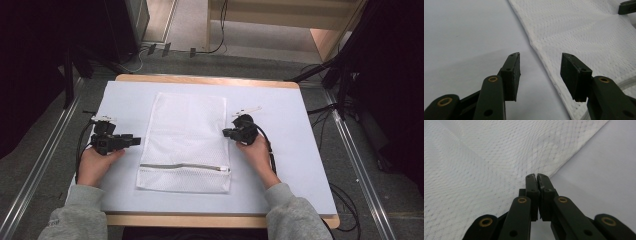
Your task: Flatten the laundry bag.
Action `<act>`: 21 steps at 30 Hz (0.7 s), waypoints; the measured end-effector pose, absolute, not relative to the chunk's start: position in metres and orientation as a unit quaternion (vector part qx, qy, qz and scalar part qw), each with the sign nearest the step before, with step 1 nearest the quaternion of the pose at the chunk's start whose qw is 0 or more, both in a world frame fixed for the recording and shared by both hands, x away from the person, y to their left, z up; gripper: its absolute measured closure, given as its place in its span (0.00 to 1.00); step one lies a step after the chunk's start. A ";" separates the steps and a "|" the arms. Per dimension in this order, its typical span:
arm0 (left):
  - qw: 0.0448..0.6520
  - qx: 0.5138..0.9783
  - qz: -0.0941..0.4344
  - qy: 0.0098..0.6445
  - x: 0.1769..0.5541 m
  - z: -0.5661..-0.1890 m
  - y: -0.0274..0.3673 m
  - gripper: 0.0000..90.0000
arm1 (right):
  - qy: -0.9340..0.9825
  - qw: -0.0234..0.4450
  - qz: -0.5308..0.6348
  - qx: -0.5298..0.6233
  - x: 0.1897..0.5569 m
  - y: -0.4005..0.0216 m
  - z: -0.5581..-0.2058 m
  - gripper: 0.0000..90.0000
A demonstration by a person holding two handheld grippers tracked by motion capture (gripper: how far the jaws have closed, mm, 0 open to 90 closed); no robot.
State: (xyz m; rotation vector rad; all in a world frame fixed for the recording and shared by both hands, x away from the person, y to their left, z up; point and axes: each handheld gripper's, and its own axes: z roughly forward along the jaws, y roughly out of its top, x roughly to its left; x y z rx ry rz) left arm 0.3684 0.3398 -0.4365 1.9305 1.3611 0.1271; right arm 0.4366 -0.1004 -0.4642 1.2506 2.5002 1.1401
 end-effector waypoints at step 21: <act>0.380 0.781 0.028 0.496 0.371 -0.434 0.306 0.53 | 0.822 0.060 0.372 0.426 0.457 -0.127 -0.470 0.76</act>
